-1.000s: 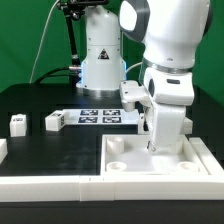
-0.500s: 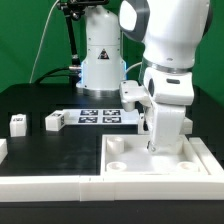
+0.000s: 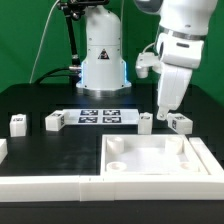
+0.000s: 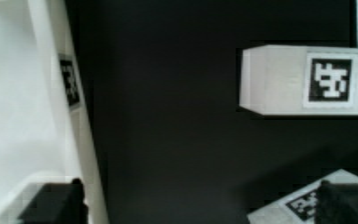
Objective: Assemble one leg
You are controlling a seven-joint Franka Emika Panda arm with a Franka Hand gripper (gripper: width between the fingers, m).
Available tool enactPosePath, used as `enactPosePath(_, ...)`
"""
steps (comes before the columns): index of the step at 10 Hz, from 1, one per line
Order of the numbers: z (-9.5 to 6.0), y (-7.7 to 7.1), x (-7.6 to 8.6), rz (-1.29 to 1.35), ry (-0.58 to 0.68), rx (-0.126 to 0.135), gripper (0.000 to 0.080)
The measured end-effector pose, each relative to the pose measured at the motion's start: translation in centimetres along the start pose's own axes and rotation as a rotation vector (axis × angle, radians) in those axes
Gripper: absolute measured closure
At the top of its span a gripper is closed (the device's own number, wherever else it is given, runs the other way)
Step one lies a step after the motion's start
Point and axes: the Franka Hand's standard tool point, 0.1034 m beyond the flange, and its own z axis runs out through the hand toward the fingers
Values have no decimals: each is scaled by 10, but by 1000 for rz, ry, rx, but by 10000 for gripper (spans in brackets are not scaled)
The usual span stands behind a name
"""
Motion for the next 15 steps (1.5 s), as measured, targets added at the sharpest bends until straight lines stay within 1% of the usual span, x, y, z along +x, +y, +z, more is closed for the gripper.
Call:
enactPosePath(1, 1, 0, -1, 13, 0, 1, 151)
enactPosePath(5, 1, -1, 1, 354, 1, 3, 151)
enactPosePath(6, 3, -11, 9, 567, -2, 3, 151)
enactPosePath(7, 5, -19, 17, 694, -9, 4, 151)
enactPosePath(9, 8, -26, 28, 887, -12, 5, 151)
enactPosePath(10, 10, -29, 34, 997, -11, 11, 151)
enactPosePath(11, 11, -31, 37, 1047, -11, 12, 151)
enactPosePath(14, 12, -31, 34, 1017, -50, 29, 151)
enactPosePath(15, 14, -31, 34, 997, -90, 55, 151)
